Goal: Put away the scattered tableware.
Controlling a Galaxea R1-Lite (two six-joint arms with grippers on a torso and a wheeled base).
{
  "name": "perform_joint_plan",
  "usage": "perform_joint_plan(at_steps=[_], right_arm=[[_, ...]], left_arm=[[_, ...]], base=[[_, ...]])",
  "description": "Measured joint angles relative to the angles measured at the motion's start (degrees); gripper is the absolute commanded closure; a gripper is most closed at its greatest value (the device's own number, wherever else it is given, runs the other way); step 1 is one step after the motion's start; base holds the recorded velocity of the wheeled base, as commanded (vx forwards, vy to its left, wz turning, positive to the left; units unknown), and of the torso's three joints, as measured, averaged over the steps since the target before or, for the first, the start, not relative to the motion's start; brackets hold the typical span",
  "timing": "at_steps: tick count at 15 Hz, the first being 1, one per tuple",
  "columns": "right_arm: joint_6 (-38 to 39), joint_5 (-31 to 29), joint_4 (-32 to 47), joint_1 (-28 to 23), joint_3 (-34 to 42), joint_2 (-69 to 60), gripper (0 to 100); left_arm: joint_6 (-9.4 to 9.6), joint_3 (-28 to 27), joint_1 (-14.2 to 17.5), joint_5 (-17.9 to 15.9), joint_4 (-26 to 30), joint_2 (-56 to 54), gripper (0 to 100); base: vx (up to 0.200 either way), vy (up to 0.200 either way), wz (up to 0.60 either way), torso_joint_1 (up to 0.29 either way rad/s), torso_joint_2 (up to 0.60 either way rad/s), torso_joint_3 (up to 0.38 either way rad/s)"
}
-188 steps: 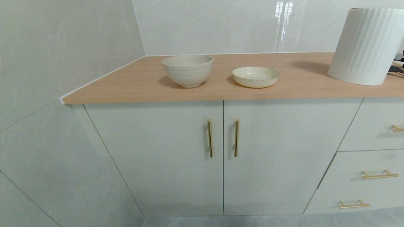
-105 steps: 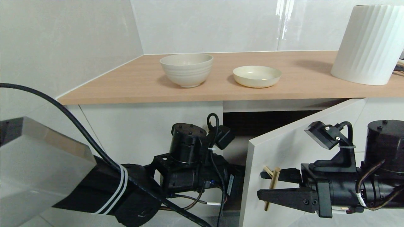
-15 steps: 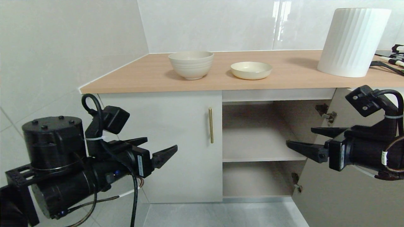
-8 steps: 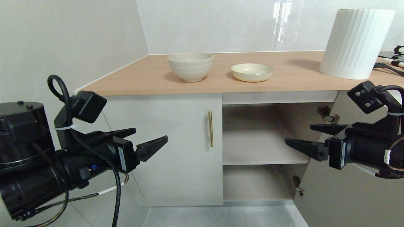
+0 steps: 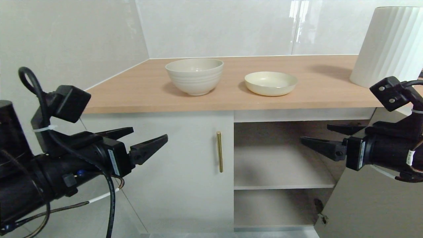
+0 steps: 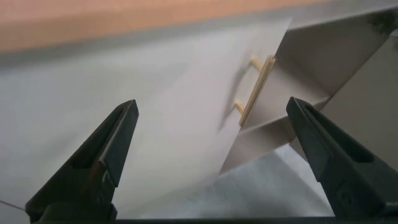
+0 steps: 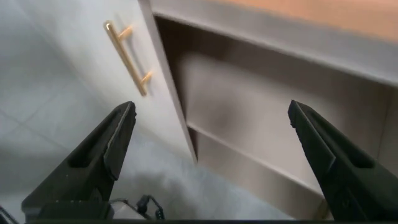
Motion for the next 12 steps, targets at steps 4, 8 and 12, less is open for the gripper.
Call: perform_joint_plan(at_steps=[4, 8, 12], right_arm=[[2.86, -1.62, 0.16, 0.77, -1.26, -0.66, 0], [3.00, -3.61, 0.09, 1.85, -1.45, -1.15, 0], [2.84, -3.66, 0.11, 2.01, -1.43, -1.26, 0]], left_arm=[[-0.02, -2.38, -0.17, -0.57, 6.41, -4.11, 0], [-0.05, -3.04, -0.26, -0.99, 6.85, -5.60, 0], [-0.05, -3.06, -0.26, -1.02, 6.91, -5.67, 0]], base=[[0.000, 0.000, 0.00, 0.000, 0.00, 0.000], [0.000, 0.000, 0.00, 0.000, 0.00, 0.000], [0.000, 0.000, 0.00, 0.000, 0.00, 0.000]])
